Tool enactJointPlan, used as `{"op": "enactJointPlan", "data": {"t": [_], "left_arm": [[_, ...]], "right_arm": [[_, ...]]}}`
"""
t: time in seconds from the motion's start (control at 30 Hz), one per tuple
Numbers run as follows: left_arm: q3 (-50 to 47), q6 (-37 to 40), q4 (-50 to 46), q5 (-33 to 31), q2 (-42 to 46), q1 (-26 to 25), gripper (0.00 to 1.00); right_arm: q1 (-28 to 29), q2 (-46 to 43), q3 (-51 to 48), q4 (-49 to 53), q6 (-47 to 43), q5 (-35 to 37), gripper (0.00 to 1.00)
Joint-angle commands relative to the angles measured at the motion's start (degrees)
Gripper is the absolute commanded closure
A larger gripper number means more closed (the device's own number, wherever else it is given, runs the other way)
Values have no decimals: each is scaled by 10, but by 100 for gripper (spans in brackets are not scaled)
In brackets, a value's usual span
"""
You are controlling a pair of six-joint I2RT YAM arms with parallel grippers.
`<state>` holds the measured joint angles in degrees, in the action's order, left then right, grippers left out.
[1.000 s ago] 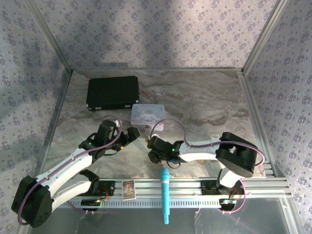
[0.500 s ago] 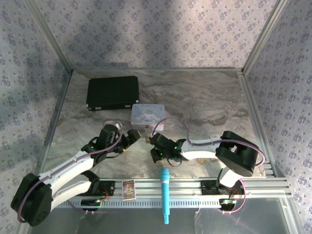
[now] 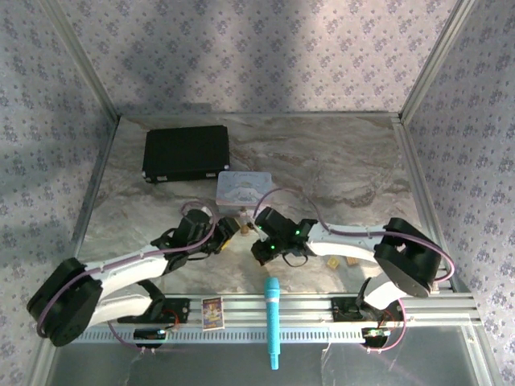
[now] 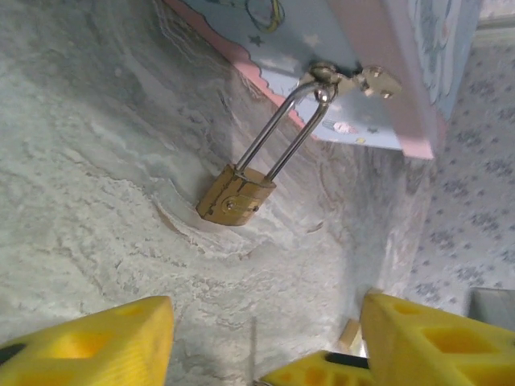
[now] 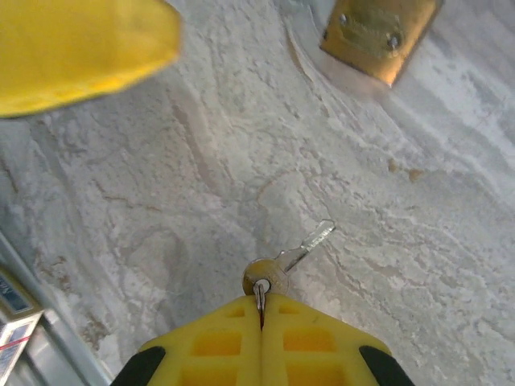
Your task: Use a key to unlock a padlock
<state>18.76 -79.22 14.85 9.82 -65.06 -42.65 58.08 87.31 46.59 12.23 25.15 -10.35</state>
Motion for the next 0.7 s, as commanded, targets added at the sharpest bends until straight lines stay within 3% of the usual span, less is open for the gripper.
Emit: {"op": "enactJointPlan", "data": {"t": [0.0,0.3,0.43,0.67], "left_arm": [[23,-39,67,10,-31,-10,39],[39,-141,176,20,-99,-59,40],[43,-180,237,40,-128,-62,47],[51,-201,257,54,-154,-70,63]], "right_arm": [[-1,-17,49,129,-37,14,98],[-4,-50,71,126,-32,-2,98],[-4,-65,70,102,-28,-5,98],[-10,-102,53,82,-19,25,98]]}}
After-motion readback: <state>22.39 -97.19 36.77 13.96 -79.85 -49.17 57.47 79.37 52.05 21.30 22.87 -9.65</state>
